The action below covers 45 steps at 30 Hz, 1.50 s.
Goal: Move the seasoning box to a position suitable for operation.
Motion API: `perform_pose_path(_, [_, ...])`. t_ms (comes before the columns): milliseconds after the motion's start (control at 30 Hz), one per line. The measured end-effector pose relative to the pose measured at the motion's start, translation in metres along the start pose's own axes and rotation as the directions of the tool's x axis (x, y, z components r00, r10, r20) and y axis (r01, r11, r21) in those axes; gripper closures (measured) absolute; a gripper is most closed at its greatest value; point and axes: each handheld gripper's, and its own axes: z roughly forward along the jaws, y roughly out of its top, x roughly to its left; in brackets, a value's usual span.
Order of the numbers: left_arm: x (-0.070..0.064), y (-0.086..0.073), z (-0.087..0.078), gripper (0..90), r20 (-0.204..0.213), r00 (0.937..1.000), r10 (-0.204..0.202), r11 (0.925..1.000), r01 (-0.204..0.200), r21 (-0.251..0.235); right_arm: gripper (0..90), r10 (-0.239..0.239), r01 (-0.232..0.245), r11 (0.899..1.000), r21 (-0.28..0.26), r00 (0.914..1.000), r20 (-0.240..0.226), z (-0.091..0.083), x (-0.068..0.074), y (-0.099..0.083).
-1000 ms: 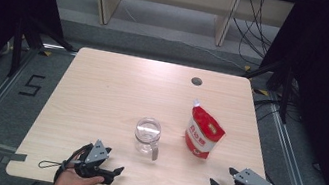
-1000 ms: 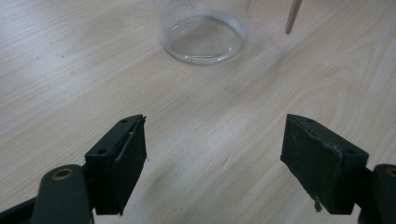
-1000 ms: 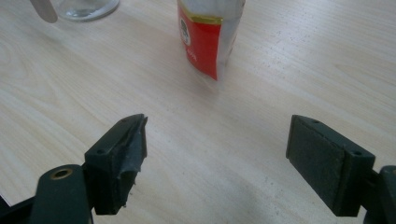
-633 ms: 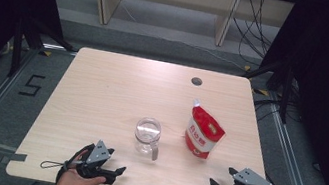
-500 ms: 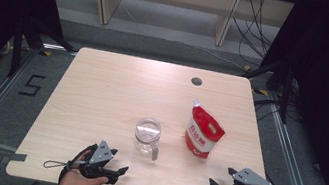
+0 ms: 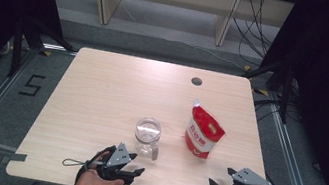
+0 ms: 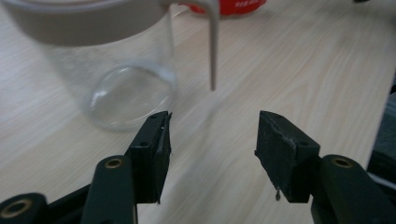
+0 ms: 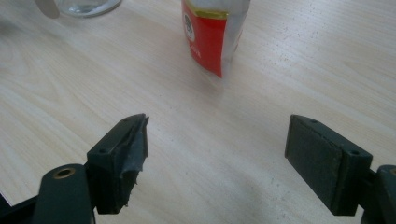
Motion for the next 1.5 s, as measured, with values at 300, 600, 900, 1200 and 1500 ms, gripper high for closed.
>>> perform_pose_path(300, [-0.010,0.013,0.025,53.6,-0.024,0.9995,0.021,0.9997,-0.021,-0.013,22.8,0.003,-0.003,1.000,0.000,0.9999,0.011,0.000,0.000,-0.001])
perform_pose_path(600, [-0.007,0.020,0.036,63.2,-0.076,0.9957,0.053,0.9986,-0.053,0.002,23.3,-0.006,0.006,1.000,0.013,1.0000,-0.008,0.001,0.001,0.000])
perform_pose_path(900, [-0.003,0.022,0.040,82.7,-0.091,0.9936,0.066,0.9978,-0.067,-0.003,23.5,-0.004,0.004,1.000,0.015,1.0000,-0.004,0.002,0.002,-0.001])
perform_pose_path(1200, [0.007,0.021,0.030,84.6,-0.014,0.9965,0.083,0.9965,-0.083,-0.013,23.6,-0.006,0.006,1.000,0.009,0.9999,-0.008,0.002,0.002,0.000])
perform_pose_path(1500, [0.020,0.014,0.015,84.5,0.065,0.9955,0.069,0.9976,-0.069,-0.005,23.7,-0.022,0.022,1.000,0.008,0.9997,-0.011,0.003,0.000,0.000])
